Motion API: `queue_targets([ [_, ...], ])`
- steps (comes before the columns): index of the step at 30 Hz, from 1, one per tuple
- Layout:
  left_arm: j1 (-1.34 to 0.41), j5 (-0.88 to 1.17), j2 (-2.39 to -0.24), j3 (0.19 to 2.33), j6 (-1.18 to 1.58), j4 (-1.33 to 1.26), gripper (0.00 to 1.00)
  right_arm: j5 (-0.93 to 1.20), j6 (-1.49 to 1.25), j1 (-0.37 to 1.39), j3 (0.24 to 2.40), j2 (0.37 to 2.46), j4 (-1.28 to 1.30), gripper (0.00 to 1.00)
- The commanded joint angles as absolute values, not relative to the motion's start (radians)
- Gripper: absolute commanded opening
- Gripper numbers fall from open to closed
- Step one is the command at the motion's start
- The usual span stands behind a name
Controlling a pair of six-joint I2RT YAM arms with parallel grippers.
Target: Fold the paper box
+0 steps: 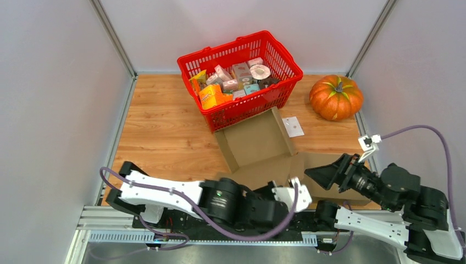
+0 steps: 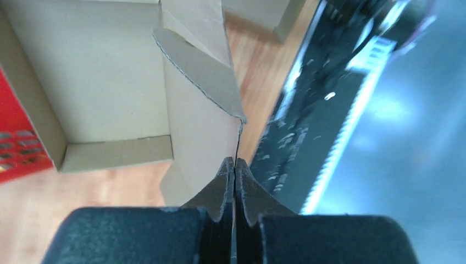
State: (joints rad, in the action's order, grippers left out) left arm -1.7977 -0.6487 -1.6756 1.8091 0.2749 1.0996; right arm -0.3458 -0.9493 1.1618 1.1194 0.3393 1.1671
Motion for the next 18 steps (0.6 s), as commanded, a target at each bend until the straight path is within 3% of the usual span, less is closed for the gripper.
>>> queue_targets([
  [1, -1.724, -0.489, -1.574, 2.025, 0.637, 1.271, 0.0, -0.365, -0.686, 1.164, 1.207, 0.331, 1.14, 0.97],
  [5, -1.626, -0.453, -1.458, 2.05, 0.871, 1.214, 0.0, -0.319, -0.595, 1.166, 1.262, 0.359, 1.117, 1.0],
  [9, -1.513, -0.518, -1.28, 1.9, 1.066, 1.04, 0.0, -0.208, -0.485, 1.164, 1.298, 0.431, 1.086, 1.0],
  [13, -1.473, -0.773, -1.108, 1.775, 1.226, 0.887, 0.0, -0.091, -0.416, 1.164, 1.279, 0.529, 1.002, 1.0],
  [18, -1.448, -1.061, -1.078, 1.782, 1.334, 0.952, 0.0, -0.043, -0.312, 1.167, 1.235, 0.577, 0.887, 1.0],
])
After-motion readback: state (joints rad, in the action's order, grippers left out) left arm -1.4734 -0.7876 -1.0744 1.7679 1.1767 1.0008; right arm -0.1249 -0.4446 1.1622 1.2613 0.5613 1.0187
